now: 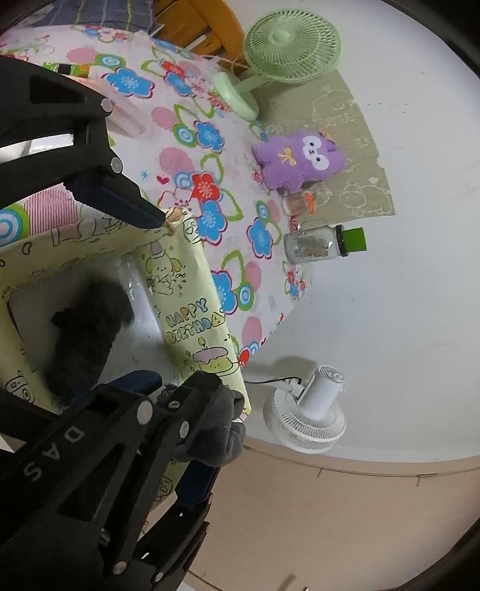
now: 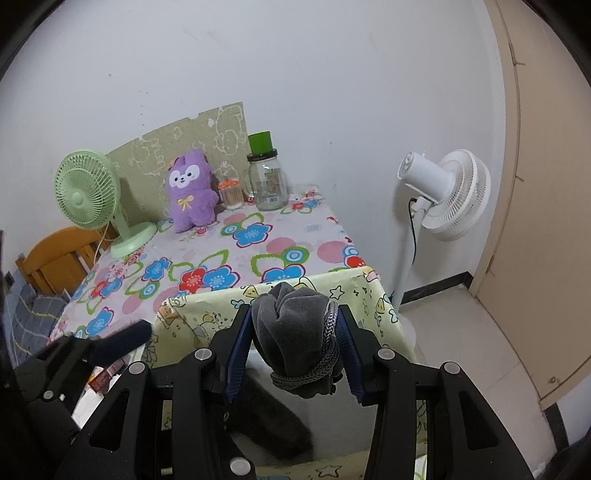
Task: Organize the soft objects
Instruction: 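Open both tools to drop the sock and black cloth into the box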
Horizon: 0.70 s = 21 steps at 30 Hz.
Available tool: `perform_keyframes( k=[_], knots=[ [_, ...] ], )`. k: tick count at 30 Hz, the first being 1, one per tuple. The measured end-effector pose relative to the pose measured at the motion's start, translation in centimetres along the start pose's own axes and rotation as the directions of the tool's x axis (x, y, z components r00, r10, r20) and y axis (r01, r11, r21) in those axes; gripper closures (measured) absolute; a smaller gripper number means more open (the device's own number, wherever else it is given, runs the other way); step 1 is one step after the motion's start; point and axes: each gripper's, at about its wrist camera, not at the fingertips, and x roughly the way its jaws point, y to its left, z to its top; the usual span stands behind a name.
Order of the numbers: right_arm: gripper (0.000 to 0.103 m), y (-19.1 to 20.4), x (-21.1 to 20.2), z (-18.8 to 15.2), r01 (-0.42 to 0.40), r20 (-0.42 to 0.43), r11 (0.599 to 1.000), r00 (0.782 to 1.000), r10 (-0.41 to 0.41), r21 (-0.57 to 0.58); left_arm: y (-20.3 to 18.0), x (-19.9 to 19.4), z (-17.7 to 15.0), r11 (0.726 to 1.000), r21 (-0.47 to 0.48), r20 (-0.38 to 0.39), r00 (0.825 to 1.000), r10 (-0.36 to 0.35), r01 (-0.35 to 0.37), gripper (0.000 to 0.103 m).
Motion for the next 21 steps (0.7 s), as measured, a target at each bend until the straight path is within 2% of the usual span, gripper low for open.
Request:
perform_keyframes(
  k=[4, 9, 12, 14, 15, 21],
  knots=[
    [0.054, -0.2, 0.6, 0.2, -0.004, -0.010, 1.000, 1.000, 0.004, 0.007, 0.0, 0.5, 0.1, 1.000, 0.001, -0.008, 1.000, 0.009, -0.009, 0.016],
    [0.052, -0.1, 1.5, 0.2, -0.015, -0.039, 1.000, 0.999, 0.015, 0.000, 0.1, 1.0, 0.1, 1.000, 0.006, -0.023, 1.000, 0.022, -0.022, 0.015],
    [0.043, -0.1, 1.7, 0.2, -0.014, -0.040, 1.000, 0.999, 0.014, 0.002, 0.1, 1.1, 0.1, 1.000, 0.006, -0.023, 1.000, 0.009, -0.008, 0.014],
    [0.025, 0.0, 1.6, 0.2, -0.006, -0.033, 1.000, 0.999, 0.007, 0.005, 0.1, 1.0, 0.0, 1.000, 0.007, -0.022, 1.000, 0.002, -0.002, 0.014],
    [0.022, 0.0, 1.5, 0.1, 0.005, -0.028, 1.000, 1.000, -0.005, 0.008, 0.2, 0.9, 0.0, 1.000, 0.007, -0.021, 1.000, -0.001, 0.001, 0.013],
    [0.015, 0.3, 0.7, 0.2, 0.038, -0.006, 0.999, 0.999, -0.038, 0.014, 0.7, -0.3, -0.1, 1.000, -0.012, 0.022, 1.000, 0.015, -0.015, 0.012]
  ],
)
